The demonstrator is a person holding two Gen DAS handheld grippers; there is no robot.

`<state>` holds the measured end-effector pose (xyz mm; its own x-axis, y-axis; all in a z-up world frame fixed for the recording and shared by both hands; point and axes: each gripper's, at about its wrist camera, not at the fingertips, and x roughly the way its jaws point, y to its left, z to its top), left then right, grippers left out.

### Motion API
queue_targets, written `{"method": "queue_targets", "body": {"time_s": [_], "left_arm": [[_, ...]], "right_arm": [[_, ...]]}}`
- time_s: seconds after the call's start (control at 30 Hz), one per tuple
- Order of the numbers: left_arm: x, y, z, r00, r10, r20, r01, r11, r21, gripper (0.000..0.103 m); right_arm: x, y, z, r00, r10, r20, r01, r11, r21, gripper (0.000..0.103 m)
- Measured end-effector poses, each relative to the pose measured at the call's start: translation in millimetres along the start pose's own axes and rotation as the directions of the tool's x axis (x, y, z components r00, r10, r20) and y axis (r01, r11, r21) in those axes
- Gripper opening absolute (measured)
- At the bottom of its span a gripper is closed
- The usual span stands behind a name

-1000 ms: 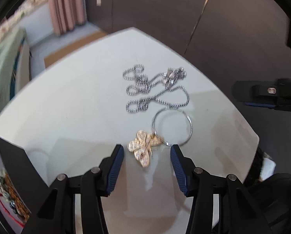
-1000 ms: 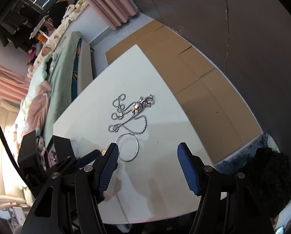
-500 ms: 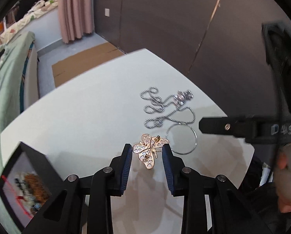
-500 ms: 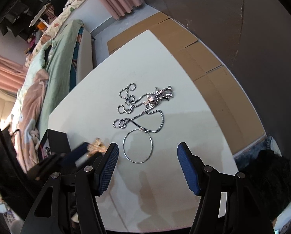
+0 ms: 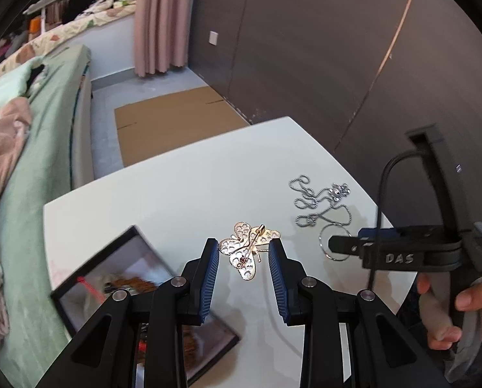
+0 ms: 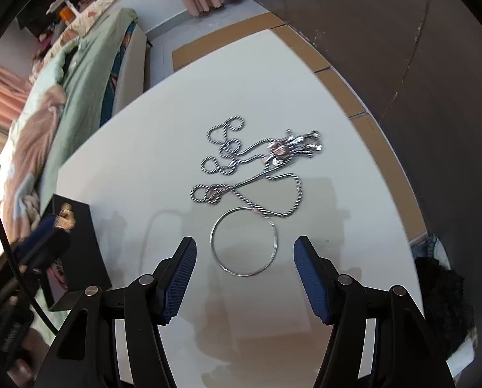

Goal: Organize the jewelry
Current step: 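Grasp the gold butterfly pendant with the left gripper while the right grasps the silver hoop, then lower the butterfly pendant into the box and open the left gripper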

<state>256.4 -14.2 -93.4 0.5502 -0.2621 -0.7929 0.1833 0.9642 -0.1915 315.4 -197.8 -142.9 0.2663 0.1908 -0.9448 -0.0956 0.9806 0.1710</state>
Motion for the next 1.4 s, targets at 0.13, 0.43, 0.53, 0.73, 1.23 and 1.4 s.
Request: {"method": "queue_targets", "body": {"time_s": [0.13, 0.43, 0.53, 0.73, 1.23, 1.4], "left_arm": [[-12.1, 12.3, 0.1, 1.000, 0.002, 0.027, -0.001, 1.000, -0.021, 0.033], [-33.0, 33.4, -4.8, 0.998, 0.001, 0.060, 0.002, 0.999, -0.050, 0.033], [-40.2, 40.0, -5.1, 0.997, 0.002, 0.074, 0.003, 0.998, -0.064, 0.033], [-54.0, 54.5, -7.4, 0.996, 0.008, 0.092, 0.001, 0.995, -0.096, 0.033], [-62.8, 86.3, -21.1, 0.999, 0.013, 0.031, -0.007, 0.979, -0.205, 0.034], [-65.3, 104.5, -22.5, 0.999, 0.024, 0.042, -0.011, 0.962, -0.272, 0.072]], "right_arm": [[6.7, 13.8, -1.3, 0.997, -0.075, 0.003, 0.075, 0.997, -0.032, 0.063], [13.2, 42.9, -9.9, 0.964, -0.257, 0.063, 0.262, 0.959, -0.104, 0.059], [11.1, 42.9, -8.8, 0.969, -0.239, 0.057, 0.244, 0.964, -0.108, 0.052], [2.4, 37.3, -9.0, 0.988, -0.152, 0.040, 0.154, 0.986, -0.067, 0.051], [-44.1, 88.2, -17.6, 0.969, 0.152, 0.196, -0.116, 0.976, -0.182, 0.051], [-47.9, 104.1, -16.3, 0.953, 0.209, 0.219, -0.166, 0.966, -0.197, 0.051]]}}
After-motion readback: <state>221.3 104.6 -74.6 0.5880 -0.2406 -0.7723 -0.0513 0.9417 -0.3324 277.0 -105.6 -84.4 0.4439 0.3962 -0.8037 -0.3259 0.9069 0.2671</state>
